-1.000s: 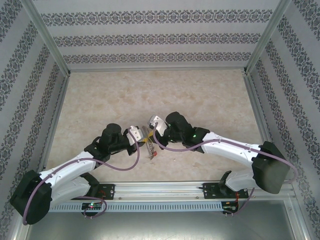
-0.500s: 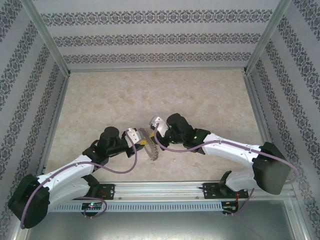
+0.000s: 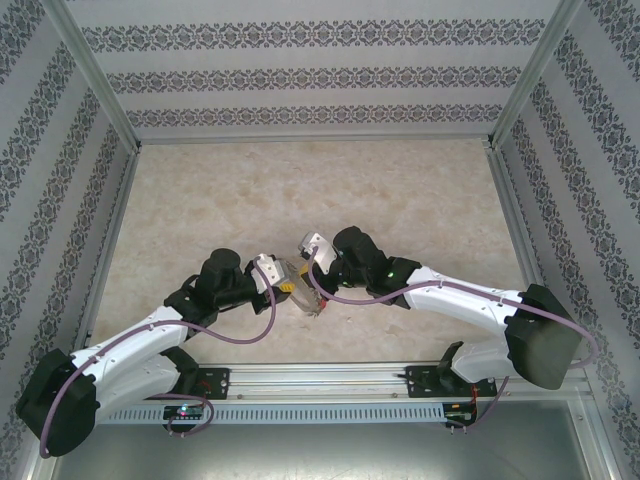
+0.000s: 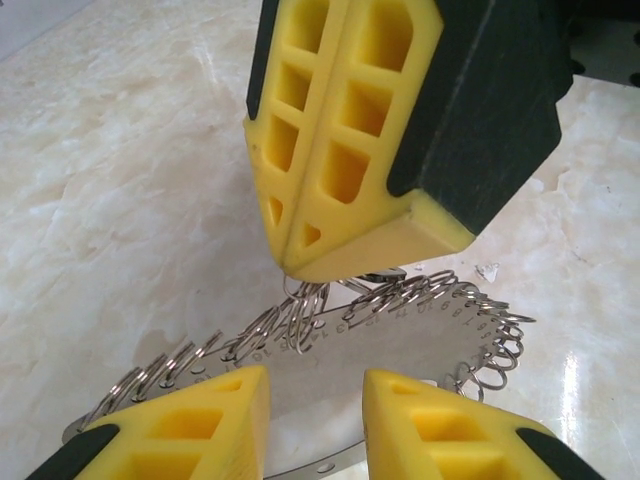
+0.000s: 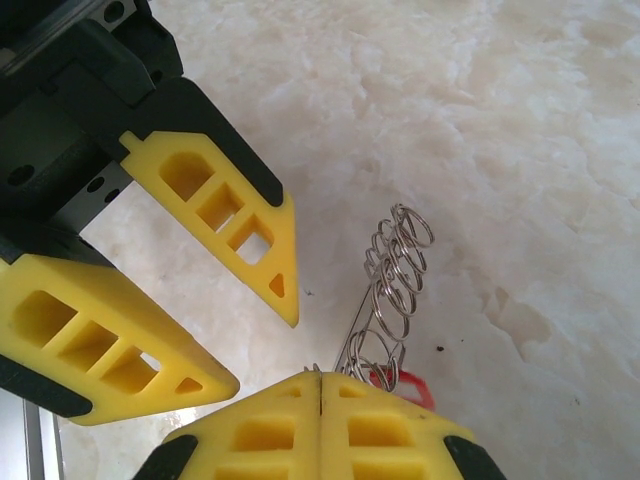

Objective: Put the keys on the keyring

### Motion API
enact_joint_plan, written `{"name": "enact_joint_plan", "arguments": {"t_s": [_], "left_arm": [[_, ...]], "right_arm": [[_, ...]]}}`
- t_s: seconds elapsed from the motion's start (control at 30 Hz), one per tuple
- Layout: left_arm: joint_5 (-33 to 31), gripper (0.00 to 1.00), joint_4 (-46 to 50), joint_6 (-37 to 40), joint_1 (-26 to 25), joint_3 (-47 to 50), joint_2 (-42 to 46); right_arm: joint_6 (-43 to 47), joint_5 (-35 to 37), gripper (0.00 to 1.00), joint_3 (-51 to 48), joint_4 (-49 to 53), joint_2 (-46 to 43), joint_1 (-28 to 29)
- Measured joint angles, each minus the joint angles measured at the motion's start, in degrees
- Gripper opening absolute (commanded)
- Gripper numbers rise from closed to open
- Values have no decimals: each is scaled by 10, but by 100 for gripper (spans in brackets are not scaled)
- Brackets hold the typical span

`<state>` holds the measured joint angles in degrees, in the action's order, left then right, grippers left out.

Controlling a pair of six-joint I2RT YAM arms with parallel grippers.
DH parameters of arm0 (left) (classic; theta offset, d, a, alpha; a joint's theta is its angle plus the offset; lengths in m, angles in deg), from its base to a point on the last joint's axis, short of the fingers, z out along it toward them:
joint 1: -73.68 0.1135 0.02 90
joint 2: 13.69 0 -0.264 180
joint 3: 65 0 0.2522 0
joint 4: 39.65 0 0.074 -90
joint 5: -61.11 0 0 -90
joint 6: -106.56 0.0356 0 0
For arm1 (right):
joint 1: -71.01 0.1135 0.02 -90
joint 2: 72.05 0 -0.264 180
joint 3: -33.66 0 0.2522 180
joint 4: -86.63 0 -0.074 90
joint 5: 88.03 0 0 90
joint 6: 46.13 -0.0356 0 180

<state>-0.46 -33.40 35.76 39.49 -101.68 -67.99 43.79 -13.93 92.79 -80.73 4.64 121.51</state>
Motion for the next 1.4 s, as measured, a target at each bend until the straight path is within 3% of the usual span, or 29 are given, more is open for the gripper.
{"name": "enact_joint_plan", "arguments": {"t_s": [1.4], "left_arm": [[-15,34,24,7,-3,-16,-16]], "right_arm": [[4,0,0,4,0,0,0]]}}
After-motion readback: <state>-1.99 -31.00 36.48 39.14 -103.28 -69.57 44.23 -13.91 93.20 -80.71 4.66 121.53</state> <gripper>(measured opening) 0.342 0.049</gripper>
